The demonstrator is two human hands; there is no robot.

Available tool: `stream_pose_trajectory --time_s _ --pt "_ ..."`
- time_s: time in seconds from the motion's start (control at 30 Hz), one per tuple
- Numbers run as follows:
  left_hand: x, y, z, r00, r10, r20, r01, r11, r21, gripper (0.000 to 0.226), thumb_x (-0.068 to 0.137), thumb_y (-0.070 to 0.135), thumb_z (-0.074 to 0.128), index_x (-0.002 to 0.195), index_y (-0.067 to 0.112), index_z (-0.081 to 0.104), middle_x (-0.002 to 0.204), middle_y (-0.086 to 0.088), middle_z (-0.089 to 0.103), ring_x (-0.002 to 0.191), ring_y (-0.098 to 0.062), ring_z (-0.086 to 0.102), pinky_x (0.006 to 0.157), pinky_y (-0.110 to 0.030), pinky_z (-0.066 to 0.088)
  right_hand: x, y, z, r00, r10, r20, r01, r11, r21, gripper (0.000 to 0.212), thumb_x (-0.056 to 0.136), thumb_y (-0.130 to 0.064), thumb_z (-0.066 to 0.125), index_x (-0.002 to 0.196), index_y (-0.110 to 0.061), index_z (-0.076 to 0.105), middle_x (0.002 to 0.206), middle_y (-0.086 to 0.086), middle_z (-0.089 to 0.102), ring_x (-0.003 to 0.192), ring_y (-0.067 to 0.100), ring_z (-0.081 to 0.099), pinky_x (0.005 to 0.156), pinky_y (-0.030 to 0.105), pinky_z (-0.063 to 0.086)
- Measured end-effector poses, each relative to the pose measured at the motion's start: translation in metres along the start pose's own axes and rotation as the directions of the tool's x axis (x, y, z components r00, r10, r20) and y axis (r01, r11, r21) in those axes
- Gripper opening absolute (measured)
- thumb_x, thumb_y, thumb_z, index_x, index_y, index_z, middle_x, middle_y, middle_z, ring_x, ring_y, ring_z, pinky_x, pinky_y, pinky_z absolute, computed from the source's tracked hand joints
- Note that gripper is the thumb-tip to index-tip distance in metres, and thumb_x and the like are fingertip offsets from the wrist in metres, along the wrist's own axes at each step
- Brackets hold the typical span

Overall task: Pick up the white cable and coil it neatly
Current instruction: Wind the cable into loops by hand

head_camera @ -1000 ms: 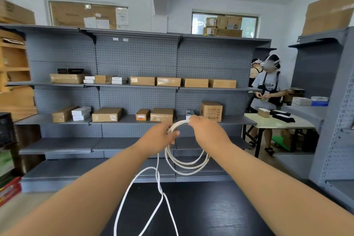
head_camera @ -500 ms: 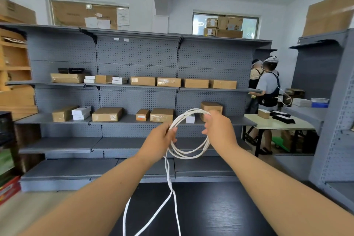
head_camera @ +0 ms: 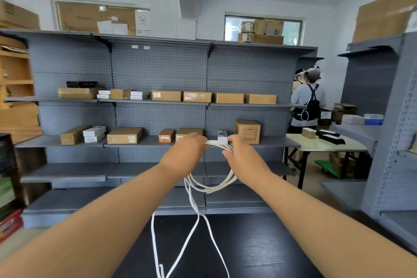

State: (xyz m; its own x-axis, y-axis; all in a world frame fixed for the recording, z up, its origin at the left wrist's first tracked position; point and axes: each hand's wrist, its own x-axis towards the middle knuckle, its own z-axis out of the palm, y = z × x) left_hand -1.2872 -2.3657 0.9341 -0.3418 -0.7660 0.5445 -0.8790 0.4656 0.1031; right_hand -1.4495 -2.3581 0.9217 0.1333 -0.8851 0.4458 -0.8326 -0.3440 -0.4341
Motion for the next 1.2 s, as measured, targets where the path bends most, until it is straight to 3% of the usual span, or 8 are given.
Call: stream_pose_trajectory --time_s 0.3,0.53,0.73,0.83,0.93,1.03,1.13,1.2 --pt "-0.007 0.003 -0.002 0.995 -0.052 0.087 0.077 0.948 -0.308 0.023 0.098 0.024 0.042 0.090 0.008 0.057 0.082 -0.010 0.061 0.077 -0.025 0.058 0.072 -0.035 0.043 0.004 -0.007 -0.007 0.964 -0.258 0.063 0.263 0.896 -0.358 0.027 0.101 -0.024 0.032 0.112 -0.004 0.047 0.103 0.013 0.050 0.078 0.019 0.035 0.063 0.033 0.025" --pt "-0.012 -0.007 -0.014 0.918 -0.118 0.379 0.384 0.507 -0.772 0.030 0.099 0.021 0.037 0.098 0.010 0.065 0.083 -0.003 0.069 0.077 -0.014 0.066 0.084 -0.027 0.053 0.015 -0.004 -0.037 0.921 -0.388 0.030 0.361 0.825 -0.435 0.012 0.093 -0.003 0.044 0.102 -0.009 0.049 0.085 0.003 0.036 0.076 0.023 0.037 0.062 0.033 0.026" --pt "-0.015 -0.012 -0.039 0.893 0.011 0.451 0.308 0.716 -0.627 0.018 0.087 0.002 0.057 0.081 0.015 0.068 0.078 0.002 0.067 0.072 -0.004 0.061 0.074 -0.012 0.048 0.023 0.002 -0.061 0.888 -0.461 -0.013 0.402 0.789 -0.464 0.010 0.096 -0.010 0.043 0.099 -0.007 0.053 0.081 0.002 0.034 0.074 0.020 0.034 0.061 0.035 0.028" --pt "-0.003 -0.016 -0.057 0.917 -0.022 0.398 0.171 0.924 -0.343 0.014 0.089 0.009 0.058 0.086 0.016 0.069 0.080 0.004 0.066 0.076 -0.006 0.060 0.074 -0.016 0.045 0.026 0.003 -0.063 0.883 -0.470 0.012 0.415 0.766 -0.492 0.010 0.096 -0.009 0.043 0.097 -0.009 0.053 0.080 0.001 0.034 0.074 0.020 0.034 0.061 0.033 0.026" --pt "0.011 -0.012 -0.073 0.988 -0.123 0.097 0.115 0.990 0.083 0.016 0.094 0.007 0.046 0.096 0.010 0.062 0.086 -0.004 0.061 0.076 -0.020 0.057 0.068 -0.028 0.045 0.028 -0.002 -0.061 0.887 -0.462 -0.004 0.398 0.768 -0.501 0.008 0.094 -0.004 0.045 0.095 -0.009 0.051 0.079 0.001 0.034 0.073 0.021 0.036 0.060 0.033 0.025" --pt "0.019 -0.007 -0.079 0.927 -0.133 -0.351 0.182 0.977 0.110 0.019 0.089 -0.007 0.044 0.100 0.003 0.056 0.091 -0.009 0.053 0.078 -0.029 0.055 0.069 -0.039 0.049 0.029 -0.010 -0.063 0.892 -0.443 -0.084 0.358 0.809 -0.466 0.008 0.096 -0.010 0.043 0.095 -0.009 0.051 0.080 0.002 0.034 0.075 0.022 0.039 0.061 0.032 0.024" --pt "0.018 -0.009 -0.073 0.993 -0.114 0.016 0.106 0.960 0.258 0.019 0.090 -0.005 0.044 0.098 0.004 0.058 0.077 -0.003 0.051 0.075 -0.025 0.053 0.070 -0.036 0.049 0.029 -0.011 -0.068 0.904 -0.424 -0.062 0.354 0.820 -0.449 0.011 0.092 -0.006 0.043 0.098 -0.008 0.053 0.083 0.003 0.034 0.077 0.019 0.034 0.062 0.031 0.022" --pt "0.009 -0.012 -0.067 0.935 -0.116 0.336 0.037 0.972 0.232 0.017 0.095 0.007 0.041 0.095 0.008 0.058 0.085 -0.007 0.061 0.077 -0.023 0.054 0.070 -0.034 0.044 0.028 -0.009 -0.065 0.904 -0.426 0.033 0.386 0.784 -0.486 0.017 0.087 0.002 0.044 0.098 -0.008 0.053 0.081 0.002 0.034 0.076 0.019 0.034 0.063 0.033 0.027"
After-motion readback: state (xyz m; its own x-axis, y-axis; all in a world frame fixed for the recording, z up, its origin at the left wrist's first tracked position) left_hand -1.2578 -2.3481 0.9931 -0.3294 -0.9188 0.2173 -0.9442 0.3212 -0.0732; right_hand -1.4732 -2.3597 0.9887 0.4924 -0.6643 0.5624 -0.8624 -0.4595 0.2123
